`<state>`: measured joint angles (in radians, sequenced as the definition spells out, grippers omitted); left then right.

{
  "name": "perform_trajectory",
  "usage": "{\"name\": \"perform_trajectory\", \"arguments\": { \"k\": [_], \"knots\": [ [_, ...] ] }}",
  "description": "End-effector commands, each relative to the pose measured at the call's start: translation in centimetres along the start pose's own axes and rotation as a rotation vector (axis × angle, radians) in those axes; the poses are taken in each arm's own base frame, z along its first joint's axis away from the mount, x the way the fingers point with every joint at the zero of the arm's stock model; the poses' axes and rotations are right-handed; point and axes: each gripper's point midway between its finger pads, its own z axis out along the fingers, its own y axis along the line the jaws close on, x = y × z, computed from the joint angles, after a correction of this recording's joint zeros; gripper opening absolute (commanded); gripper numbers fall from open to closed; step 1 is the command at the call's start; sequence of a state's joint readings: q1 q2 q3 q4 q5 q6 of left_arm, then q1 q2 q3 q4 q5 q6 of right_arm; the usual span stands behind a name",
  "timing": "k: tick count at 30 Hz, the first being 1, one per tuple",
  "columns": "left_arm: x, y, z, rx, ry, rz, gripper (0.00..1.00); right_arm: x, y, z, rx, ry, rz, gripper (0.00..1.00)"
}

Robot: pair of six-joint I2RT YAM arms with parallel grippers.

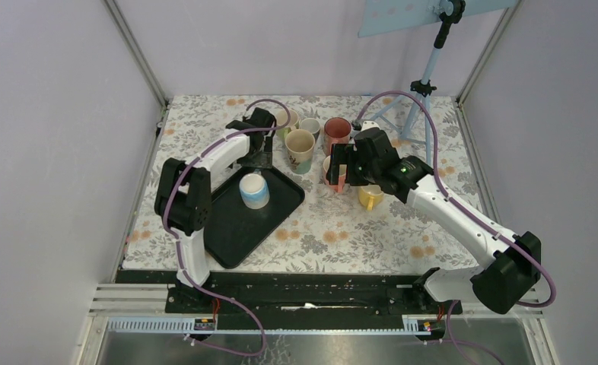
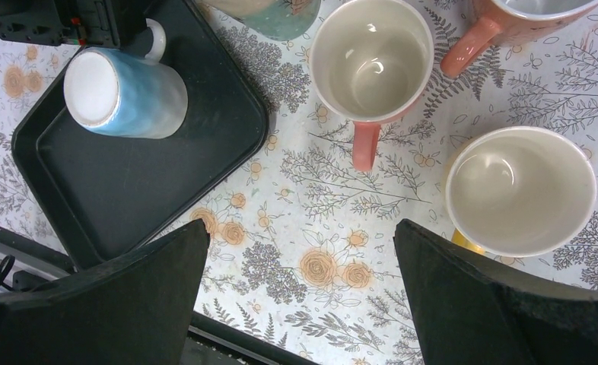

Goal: Turn the mug right side up
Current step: Turn over the cup on the tray.

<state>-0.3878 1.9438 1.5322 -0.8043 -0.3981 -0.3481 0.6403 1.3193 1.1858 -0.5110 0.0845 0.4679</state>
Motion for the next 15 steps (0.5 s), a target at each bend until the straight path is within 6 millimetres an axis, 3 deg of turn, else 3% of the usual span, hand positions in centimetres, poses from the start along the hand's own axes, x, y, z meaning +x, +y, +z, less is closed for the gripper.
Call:
{"name": "perform_trajectory", "arguments": {
  "k": [1,7,15],
  "knots": [
    [-3.4,1.2,-2.6,-0.005,-0.116,-0.082,0.99,-0.5,0.6,-0.7,-0.031,-0.023,0.002,1.00],
    [-2.7,2.9,-2.1,-0.018,-0.085,-0.117,0.99,-0.3,0.7,-0.6,-0.036,-0.015,0.000,1.00],
    [-1.7,3.8,-1.9,-0.014,-0.060,-0.123,0.99,-0.2,0.7,-0.2,-0.036,-0.006,-0.006,1.00]
  ]
}}
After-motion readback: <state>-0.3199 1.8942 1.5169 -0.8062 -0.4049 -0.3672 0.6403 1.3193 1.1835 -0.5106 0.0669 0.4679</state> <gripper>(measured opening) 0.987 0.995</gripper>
